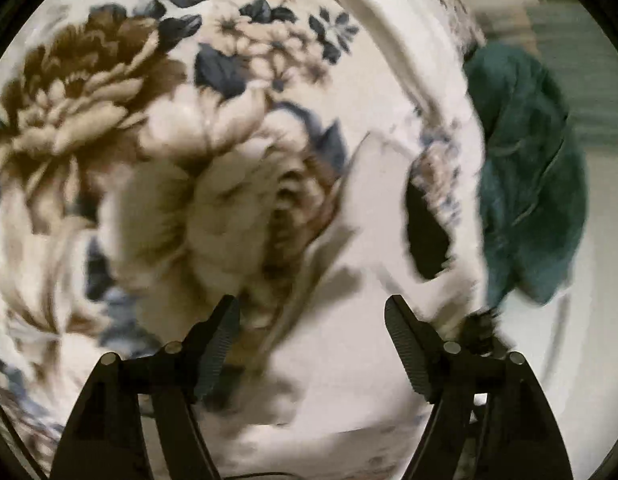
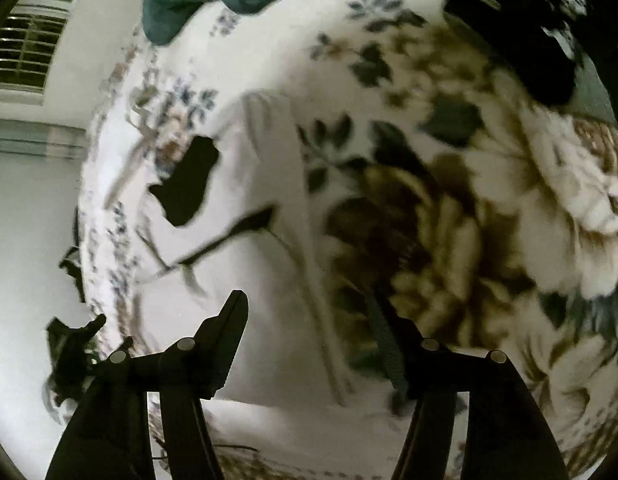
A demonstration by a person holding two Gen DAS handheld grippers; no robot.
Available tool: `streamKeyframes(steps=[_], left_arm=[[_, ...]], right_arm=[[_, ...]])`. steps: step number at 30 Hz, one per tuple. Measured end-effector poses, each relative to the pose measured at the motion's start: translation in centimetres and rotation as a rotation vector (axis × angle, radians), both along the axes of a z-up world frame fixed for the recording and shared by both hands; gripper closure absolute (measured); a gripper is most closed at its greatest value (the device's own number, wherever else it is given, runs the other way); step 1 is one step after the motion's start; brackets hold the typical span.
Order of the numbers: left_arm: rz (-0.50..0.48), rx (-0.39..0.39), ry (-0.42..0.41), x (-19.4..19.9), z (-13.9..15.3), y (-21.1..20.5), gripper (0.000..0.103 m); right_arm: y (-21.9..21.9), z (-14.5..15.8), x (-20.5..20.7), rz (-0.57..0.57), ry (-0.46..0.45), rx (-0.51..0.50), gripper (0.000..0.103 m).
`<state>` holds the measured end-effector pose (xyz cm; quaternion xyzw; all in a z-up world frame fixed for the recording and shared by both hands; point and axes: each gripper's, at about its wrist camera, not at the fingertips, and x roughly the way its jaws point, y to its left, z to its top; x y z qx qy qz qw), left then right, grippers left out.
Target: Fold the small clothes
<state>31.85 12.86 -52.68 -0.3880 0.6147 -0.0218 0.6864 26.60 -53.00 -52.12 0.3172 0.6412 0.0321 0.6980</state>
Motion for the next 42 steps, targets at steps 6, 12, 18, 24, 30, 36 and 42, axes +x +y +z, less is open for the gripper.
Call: streamKeyframes(steps=[6,12,18,24,30,36,42], left_arm=[[-0.159,0.112,0.036,0.8,-2.4,-4.1,0.032],[-0.209,0.189,0.005,2.5,-3.3,-5.9,0.097],[-0.262,0.183,0.062,3.9,-1.4,-5.0,0.081],[-0.318,0.264,-0.065,10.5,1.7,-5.3,0.030],[-0.510,0.392,-0.068,18.4,-2.1,-9.0,0.030],[-0.668,0.461,-0.080,21.2,-4.5,-12.7,0.089],[-0.650,0.468,-0.116,20.7,-4.4,-12.6,0.097]], right_arm=[[2.8,-2.3,1.1,0.006,0.033,-0.005,0.039],[9.7,-4.5,5.7,0.023,-0.028,-0.093,0.096],[11.1,-5.8,8.0,0.059,0.073,-0.153,0.089],[12.4,-1.4,13.0,0.118,-0.030,-0.242,0.046],[14.7,-2.8,24.2,0.210,-0.057,-0.305,0.038],[17.4,-7.7,29.7,0.408,0.030,-0.313,0.038],[18.7,-8.9,30.4,0.432,0.038,-0.362,0.083]])
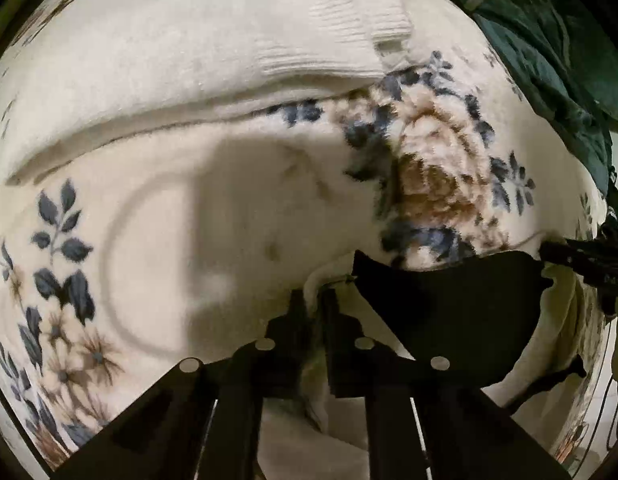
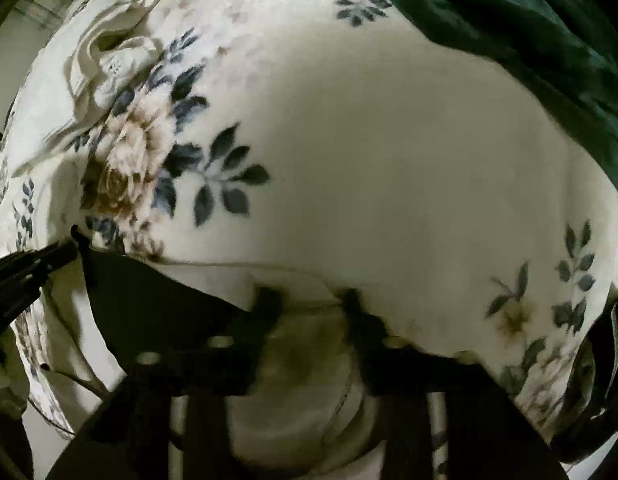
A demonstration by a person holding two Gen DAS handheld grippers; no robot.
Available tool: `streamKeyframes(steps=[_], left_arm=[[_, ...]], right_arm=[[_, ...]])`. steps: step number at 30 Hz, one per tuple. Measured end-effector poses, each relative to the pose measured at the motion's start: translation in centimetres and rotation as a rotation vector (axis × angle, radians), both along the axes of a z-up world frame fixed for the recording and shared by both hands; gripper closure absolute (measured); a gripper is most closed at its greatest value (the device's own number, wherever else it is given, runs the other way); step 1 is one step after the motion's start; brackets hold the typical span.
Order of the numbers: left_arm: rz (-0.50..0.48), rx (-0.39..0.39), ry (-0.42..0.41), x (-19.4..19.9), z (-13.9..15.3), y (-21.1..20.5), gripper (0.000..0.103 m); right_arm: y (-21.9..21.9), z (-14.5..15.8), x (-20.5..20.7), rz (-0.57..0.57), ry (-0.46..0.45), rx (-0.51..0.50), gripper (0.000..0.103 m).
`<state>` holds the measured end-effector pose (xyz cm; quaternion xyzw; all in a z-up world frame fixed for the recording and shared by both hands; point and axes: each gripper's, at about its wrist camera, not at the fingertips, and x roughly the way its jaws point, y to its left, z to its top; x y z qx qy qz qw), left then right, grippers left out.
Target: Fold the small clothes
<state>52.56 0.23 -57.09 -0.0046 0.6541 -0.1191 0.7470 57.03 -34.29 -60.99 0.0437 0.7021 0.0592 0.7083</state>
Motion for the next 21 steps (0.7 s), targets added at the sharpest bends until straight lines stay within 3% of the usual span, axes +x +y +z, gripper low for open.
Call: streamKeyframes(steps=[5,15,18,21], left_arm=[[0.001,0.006,-0.011,-0.3,-0.1,0.0,0.098],[-0.012,0.017,0.012,-0.4,-0.5,-0.5,0.098],[-0.018,0.018,0.032,-0.1,-0.9,-0.5,0.098],[-0.003,-0.010,0.063,0.7,-1.4,-0.2,0.096]], right_arm=[[0.2,0.4,0.1,0.008,-0.009,0.002,0.091],[0.8,0.0,0.2,0.038,0.028,0.001,0.088],[1.1,-0.2,0.5,0.057,0.033,0.000,0.079],[1.7,-0.2,0.8,0.069,0.042,0.005,0.062]])
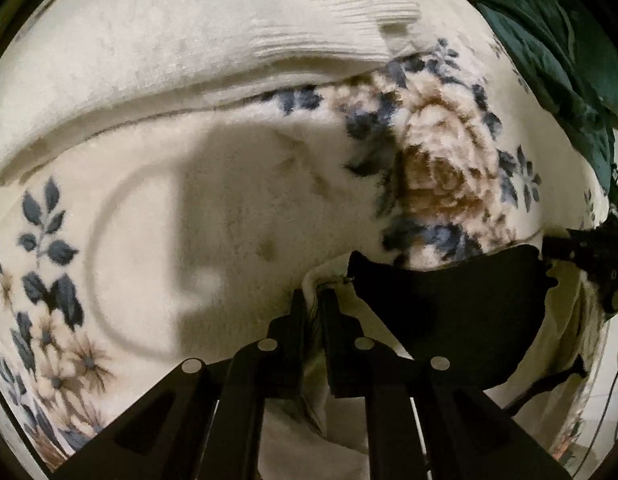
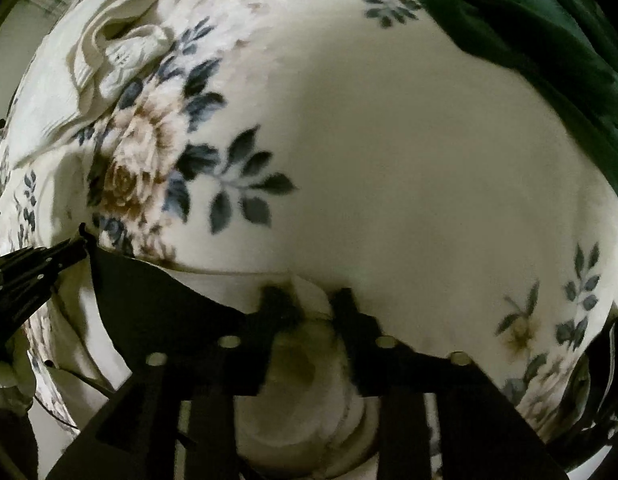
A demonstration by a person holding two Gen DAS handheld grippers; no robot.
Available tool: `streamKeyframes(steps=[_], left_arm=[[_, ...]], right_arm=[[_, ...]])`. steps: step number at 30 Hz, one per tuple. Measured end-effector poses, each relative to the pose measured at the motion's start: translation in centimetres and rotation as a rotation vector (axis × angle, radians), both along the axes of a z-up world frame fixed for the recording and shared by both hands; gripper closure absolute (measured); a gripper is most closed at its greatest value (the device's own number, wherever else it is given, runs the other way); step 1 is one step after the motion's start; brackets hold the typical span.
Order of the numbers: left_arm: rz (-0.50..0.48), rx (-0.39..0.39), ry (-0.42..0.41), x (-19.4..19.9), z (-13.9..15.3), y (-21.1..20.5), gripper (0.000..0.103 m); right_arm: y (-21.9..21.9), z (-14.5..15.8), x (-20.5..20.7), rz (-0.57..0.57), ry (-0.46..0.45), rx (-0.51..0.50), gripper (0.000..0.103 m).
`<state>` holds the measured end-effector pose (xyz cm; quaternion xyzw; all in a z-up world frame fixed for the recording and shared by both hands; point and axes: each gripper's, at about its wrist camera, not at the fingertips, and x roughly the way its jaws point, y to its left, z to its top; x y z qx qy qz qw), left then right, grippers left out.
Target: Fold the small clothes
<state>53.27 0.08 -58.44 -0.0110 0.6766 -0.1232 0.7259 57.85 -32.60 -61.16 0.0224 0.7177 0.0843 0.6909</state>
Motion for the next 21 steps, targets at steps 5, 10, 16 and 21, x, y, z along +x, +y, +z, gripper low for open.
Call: streamKeyframes(steps=[5,10,16,21], left_arm=[[0.013,-0.034,0.005,0.4,0.0,0.8,0.098],[0.030,-0.044,-0.079,-0.6,2.4,1.2,0.100],[0.090,-0.110,-0.158,-3.1,7.2,2.1,0.100],[0.135,-0.167,-0.206,-7.4,11.7,2.9,0.100]], right_arm=[[1.2,-0.4,0.4,0.027,0.014,-0.032,0.063],[2.2,1.1,-0.1,0.030,-0.055,-0.051,0.097],[1.9,5.5,-2.6,-0.021,-0.141,-0.024,0.098],[0.6,9.7,-6.1,-0.092,-0.204,0.031,0.098]])
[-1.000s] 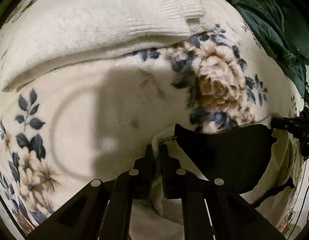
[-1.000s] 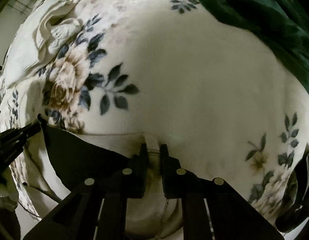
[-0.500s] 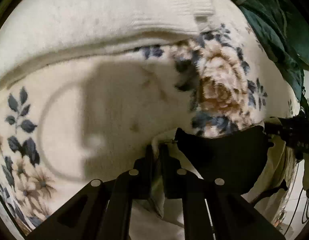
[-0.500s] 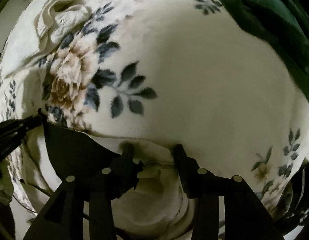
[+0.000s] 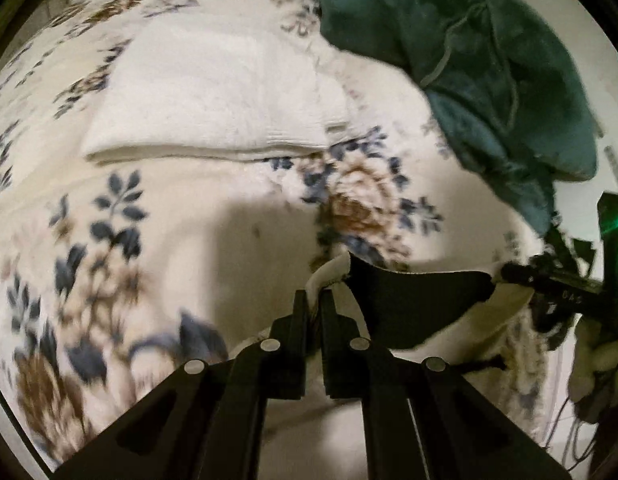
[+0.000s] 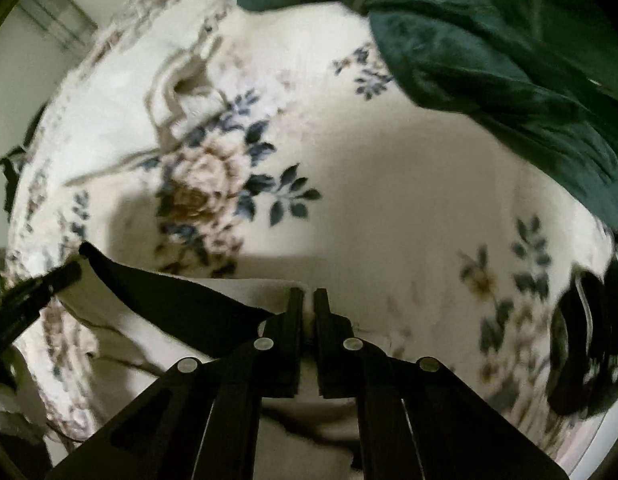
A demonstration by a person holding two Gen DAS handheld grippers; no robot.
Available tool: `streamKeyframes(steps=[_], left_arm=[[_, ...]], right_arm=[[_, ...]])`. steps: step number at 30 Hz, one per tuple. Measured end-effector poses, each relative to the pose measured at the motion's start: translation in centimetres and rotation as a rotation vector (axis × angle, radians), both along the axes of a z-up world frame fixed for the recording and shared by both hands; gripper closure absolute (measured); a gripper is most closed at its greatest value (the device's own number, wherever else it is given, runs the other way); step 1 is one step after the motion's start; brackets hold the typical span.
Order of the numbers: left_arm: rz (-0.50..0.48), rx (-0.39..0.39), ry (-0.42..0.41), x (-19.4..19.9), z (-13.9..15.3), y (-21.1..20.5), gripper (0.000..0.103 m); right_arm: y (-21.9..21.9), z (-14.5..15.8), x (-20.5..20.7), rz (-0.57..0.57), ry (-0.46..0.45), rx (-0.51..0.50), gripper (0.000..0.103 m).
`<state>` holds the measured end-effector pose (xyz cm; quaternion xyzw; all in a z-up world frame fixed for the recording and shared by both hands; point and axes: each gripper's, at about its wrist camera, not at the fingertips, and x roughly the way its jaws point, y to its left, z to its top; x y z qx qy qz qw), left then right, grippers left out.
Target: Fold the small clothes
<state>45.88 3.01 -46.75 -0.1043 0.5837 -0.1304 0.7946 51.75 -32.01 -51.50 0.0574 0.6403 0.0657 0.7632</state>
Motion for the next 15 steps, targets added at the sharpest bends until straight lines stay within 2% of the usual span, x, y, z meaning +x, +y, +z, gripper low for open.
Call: streamKeyframes(steps=[4,6,9,13,15], left_arm=[[0.042,-0.028,-0.010,-5.0,2.4,0.6,0.100],[0.059,-0.030,0.004,-7.7,2.6,0.9,0.100],[0.081,-0.034,0.070,-12.4,1.3,1.6,0.100],[0.100,-0.028,0.177,-17.5,-1.7,2.0,0.099],[0.099,-0.021,0.215,-19.3,-3.6,2.1,0.099]], right_arm=[[-1.7,3.4,-5.6,-0.039,-0.044,0.054,0.098],[-2.4,4.7,-9.4,-0.047,-0.049,0.066,0.098],[-2.7,5.3,-14.7,-0.040,-0.033,0.059,0.098],[-2.5,2.5,-21.7,-0.025,0.058,0.055,0.098],[-2.7,1.1,-23.9,-0.027,0.093,0.048,0.098]])
